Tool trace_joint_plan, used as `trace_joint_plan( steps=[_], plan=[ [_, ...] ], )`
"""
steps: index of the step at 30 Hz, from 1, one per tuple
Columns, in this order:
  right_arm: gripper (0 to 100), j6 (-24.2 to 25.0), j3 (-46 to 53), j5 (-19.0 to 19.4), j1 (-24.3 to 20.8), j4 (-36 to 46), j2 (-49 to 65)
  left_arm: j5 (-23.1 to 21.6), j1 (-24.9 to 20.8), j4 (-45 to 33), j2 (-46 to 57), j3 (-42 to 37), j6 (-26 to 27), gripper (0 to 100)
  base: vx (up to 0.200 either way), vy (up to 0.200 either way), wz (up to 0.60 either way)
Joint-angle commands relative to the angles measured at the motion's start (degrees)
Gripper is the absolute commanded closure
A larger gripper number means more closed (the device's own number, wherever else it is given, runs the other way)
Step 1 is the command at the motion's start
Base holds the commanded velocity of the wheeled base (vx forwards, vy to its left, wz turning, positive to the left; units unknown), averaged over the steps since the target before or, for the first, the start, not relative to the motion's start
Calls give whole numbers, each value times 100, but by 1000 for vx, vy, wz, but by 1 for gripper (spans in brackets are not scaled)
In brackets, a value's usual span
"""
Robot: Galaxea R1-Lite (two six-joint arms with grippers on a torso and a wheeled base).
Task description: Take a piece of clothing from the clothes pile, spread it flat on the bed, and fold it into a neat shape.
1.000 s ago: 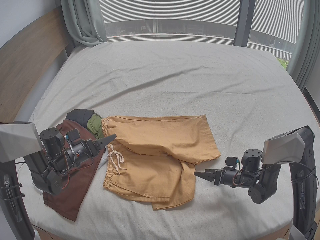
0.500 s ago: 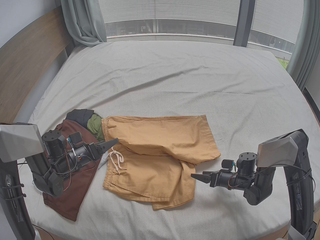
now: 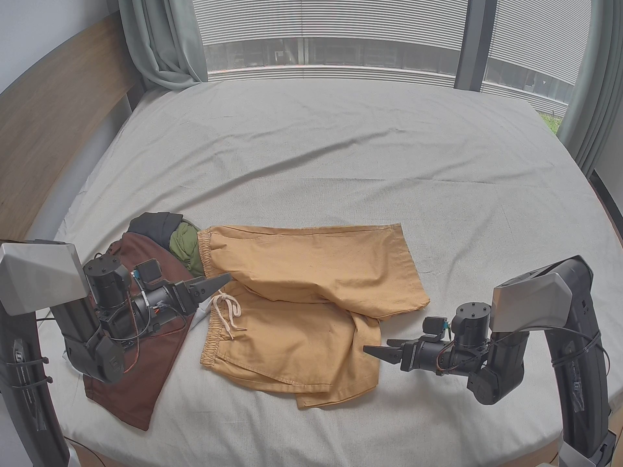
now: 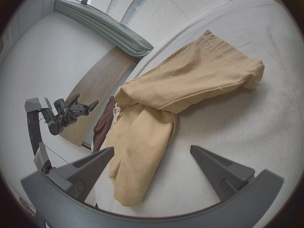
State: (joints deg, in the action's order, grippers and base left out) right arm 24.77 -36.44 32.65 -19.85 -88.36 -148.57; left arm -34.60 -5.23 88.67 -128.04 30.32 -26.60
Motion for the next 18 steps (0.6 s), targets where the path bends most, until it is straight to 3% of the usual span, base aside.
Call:
trace_joint_plan(
  steps=[1,18],
  plan=[
    [100,10,-12,5,-46,3,-50,-3,4,1,-11,0,-3,0,0,0,0],
    [100,37,330,93,-169,3,460,-12,13,1,-19,18,-38,0,0,0,0]
  ],
)
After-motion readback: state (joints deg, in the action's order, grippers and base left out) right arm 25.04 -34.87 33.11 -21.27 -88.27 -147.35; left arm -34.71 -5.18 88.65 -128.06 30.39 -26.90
